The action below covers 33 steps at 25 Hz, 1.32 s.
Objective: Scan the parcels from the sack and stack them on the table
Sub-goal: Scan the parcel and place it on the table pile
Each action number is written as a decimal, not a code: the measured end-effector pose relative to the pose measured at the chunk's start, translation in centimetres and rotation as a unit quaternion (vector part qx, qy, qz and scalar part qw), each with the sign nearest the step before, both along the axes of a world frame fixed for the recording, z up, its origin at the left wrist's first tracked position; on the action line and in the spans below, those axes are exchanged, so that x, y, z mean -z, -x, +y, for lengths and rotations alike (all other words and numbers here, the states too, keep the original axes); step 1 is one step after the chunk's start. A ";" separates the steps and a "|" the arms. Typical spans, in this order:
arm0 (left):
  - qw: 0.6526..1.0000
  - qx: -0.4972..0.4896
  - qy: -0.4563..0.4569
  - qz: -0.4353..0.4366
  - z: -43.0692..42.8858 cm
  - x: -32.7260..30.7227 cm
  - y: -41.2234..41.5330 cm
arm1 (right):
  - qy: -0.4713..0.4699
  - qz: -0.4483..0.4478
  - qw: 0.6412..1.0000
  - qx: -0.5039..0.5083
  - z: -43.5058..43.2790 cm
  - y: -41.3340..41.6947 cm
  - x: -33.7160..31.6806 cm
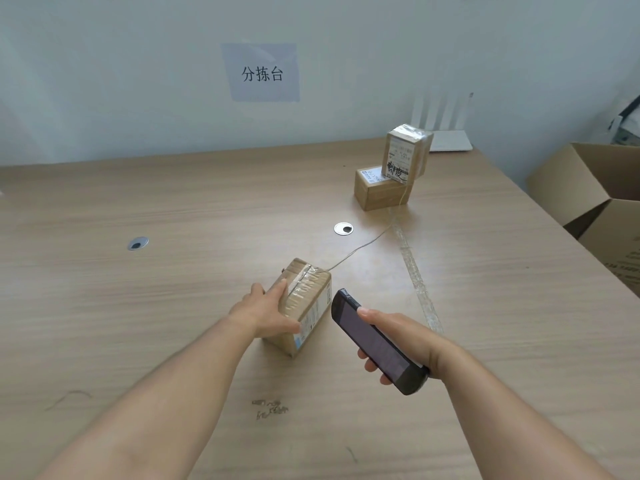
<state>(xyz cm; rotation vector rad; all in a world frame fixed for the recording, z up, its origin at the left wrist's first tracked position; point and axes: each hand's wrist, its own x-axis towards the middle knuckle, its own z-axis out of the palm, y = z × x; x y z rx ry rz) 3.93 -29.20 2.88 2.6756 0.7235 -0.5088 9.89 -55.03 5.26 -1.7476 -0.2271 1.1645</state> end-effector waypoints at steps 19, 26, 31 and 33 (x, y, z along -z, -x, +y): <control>0.970 -0.088 0.186 -0.126 8.5 -4.2 6.1 | 0.071 0.015 0.992 -0.104 3.2 4.7 -0.3; 0.971 -0.097 0.181 -0.125 10.0 -4.5 9.1 | 0.116 0.021 0.971 -0.210 6.1 9.1 -0.7; 0.970 -0.105 0.179 -0.124 10.8 -4.5 11.6 | 0.107 0.010 0.966 -0.234 7.8 11.6 -0.7; 0.969 -0.111 0.181 -0.130 10.9 -4.4 12.7 | 0.109 0.006 0.964 -0.244 8.2 12.2 -0.9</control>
